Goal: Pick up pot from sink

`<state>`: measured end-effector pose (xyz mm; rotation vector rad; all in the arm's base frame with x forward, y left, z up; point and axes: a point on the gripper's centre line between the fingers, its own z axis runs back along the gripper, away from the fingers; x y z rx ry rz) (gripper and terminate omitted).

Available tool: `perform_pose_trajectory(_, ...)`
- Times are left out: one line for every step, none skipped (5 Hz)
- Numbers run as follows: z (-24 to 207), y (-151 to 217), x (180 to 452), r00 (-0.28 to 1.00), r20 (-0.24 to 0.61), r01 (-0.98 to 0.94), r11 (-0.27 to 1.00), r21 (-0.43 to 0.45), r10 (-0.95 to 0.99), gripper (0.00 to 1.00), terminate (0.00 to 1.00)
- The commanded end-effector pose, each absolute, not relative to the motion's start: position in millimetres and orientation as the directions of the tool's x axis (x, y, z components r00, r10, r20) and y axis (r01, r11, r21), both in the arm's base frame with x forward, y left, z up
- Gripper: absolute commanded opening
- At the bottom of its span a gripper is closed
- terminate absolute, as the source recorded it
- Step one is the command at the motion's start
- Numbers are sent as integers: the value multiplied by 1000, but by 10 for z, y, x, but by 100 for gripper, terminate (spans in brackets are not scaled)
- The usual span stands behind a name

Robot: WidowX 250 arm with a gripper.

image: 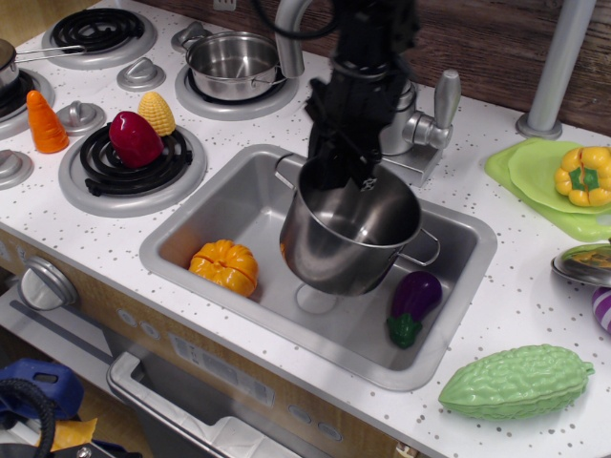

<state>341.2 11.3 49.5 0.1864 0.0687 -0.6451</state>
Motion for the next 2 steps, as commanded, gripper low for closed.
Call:
perform_pose_trajectory(842,172,3610,753,-34,633,709,310,-657,0,0)
perform_pose_trajectory(849,198,3611,742,-26,642,699,314,-670,0,100)
